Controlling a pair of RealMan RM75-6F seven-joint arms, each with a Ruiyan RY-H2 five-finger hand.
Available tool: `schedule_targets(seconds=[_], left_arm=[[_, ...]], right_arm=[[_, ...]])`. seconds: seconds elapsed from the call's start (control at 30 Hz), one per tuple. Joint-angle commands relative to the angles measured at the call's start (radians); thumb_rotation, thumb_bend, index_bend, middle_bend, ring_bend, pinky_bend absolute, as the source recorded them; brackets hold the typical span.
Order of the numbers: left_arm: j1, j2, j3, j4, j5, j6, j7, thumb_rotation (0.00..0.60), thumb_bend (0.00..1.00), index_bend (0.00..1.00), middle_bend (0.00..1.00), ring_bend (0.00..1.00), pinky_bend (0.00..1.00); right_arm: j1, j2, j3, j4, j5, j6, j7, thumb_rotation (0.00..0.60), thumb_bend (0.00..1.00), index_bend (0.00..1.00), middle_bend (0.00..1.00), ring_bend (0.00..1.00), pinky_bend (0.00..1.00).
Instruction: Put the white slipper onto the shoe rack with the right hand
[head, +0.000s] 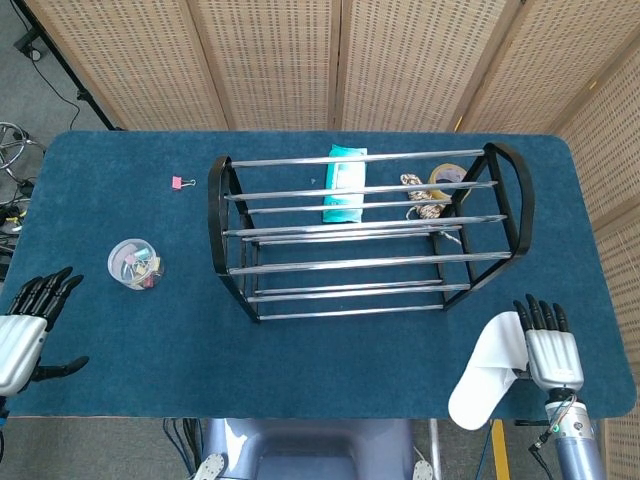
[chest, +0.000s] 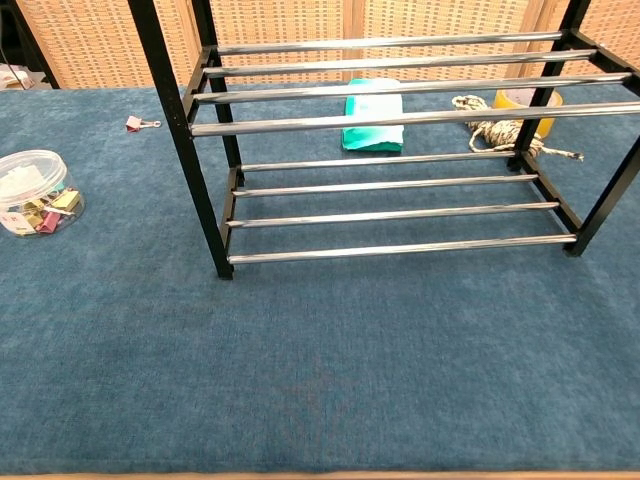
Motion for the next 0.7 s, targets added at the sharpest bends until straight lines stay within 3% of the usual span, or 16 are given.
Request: schedule_targets(seconds=[0.03,0.13,0.23,0.4,0.53,0.63,0.7], left_arm=[[-0.001,0.0,-0.001,-0.001,-0.003,-0.002,0.001,0.6,0.0,0.0,0.0,0.0,0.0],[-0.001,0.0,-0.001,-0.001,-0.003,-0.003,0.001,0.6,0.0,0.0,0.0,0.0,0.0],[-0.001,0.0,0.0,-0.002,-0.002,-0.003,0.001,0.6,0.0,0.0,0.0,0.0,0.0],[-0.002,0.001,0.0,-0.002,-0.003,-0.006,0.0,0.6,0.0,0.0,0.0,0.0,0.0],[-0.002,0.002,-0.001,-0.002,-0.003,-0.006,-0.004,0.6,0.0,0.0,0.0,0.0,0.0],[-0.002,0.003,0.0,-0.002,-0.002,-0.005,-0.007,0.6,0.0,0.0,0.0,0.0,0.0],[-0.002,0.004,0.0,-0.002,-0.001,-0.006,-0.008,0.6,0.0,0.0,0.0,0.0,0.0]], right_arm=[[-0.001,0.003,0.001,0.005,0.004,0.001,0.001,0.6,0.0,0.01,0.0,0.0,0.0],[-0.001,0.002,0.004,0.01,0.001,0.005,0.018,0.6,0.0,0.05,0.0,0.0,0.02],[-0.001,-0.001,0.002,0.017,-0.015,0.007,0.053,0.6,0.0,0.13,0.05,0.05,0.14],[-0.002,-0.007,-0.004,0.03,-0.041,0.013,0.095,0.6,0.0,0.28,0.21,0.23,0.39],[-0.002,-0.013,-0.011,0.045,-0.071,0.018,0.149,0.6,0.0,0.39,0.32,0.34,0.51],[-0.001,-0.019,-0.014,0.06,-0.089,0.023,0.173,0.6,0.05,0.47,0.38,0.38,0.55],[-0.002,-0.024,-0.017,0.07,-0.101,0.029,0.178,0.6,0.13,0.5,0.4,0.4,0.58]])
